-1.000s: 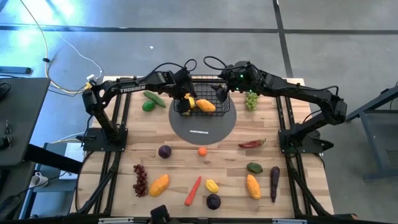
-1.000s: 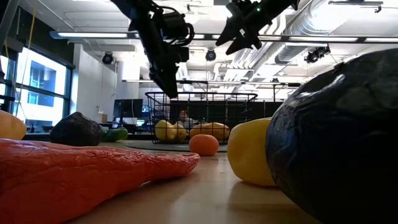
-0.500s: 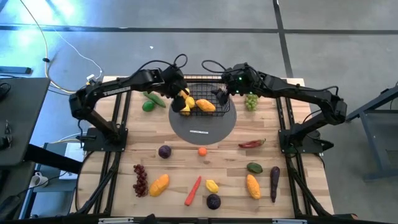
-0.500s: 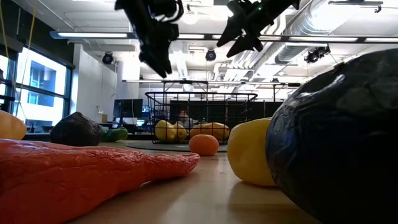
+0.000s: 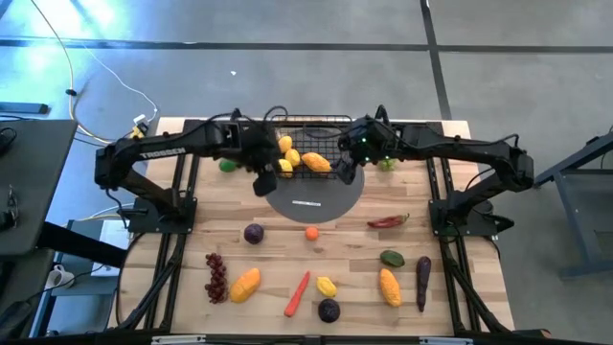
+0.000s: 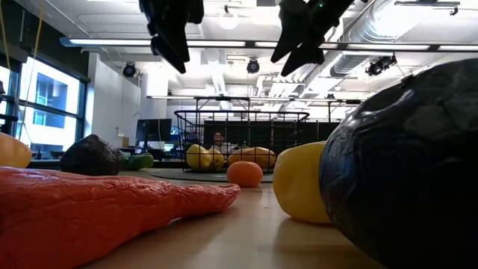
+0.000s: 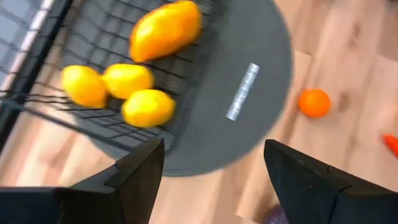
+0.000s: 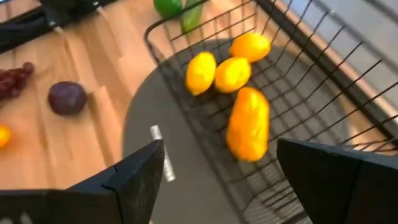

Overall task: Build produce basket
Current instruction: Put the bottom black plum into the basket

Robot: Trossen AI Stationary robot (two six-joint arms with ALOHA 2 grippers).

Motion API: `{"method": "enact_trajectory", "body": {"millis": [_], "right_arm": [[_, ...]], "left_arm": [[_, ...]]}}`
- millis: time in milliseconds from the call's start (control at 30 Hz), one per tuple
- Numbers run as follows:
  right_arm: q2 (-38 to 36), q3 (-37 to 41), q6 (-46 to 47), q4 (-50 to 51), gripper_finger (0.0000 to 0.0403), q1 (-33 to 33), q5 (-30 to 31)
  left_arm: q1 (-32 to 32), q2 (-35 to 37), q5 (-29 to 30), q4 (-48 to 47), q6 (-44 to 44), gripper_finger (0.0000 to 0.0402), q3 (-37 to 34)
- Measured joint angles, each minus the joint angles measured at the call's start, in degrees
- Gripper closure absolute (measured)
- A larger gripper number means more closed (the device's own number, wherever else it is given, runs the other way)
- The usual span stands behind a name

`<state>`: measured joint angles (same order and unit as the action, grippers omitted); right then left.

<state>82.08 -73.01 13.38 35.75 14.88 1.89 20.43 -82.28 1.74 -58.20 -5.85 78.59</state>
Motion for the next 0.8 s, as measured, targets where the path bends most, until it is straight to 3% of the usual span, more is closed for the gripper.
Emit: {"method": "enact_trajectory", "body": {"millis": [233, 533, 800], "right_arm": [[0.0, 0.0, 6.8, 2.4, 0.011, -4.5, -2.0], [0.0, 0.0, 22.3, 2.8, 0.011, -11.2, -1.9], [0.3, 0.0, 34.9, 2.9, 0.011, -20.1, -1.3]], "left_arm": [[-4.7, 0.0, 0.4, -1.0, -1.5, 0.0135, 0.0], [-7.9, 0.0, 0.5, -4.7, -1.8, 0.0135, 0.0], [-15.5, 0.0, 0.4, -8.5, -5.2, 0.0135, -1.1]]}}
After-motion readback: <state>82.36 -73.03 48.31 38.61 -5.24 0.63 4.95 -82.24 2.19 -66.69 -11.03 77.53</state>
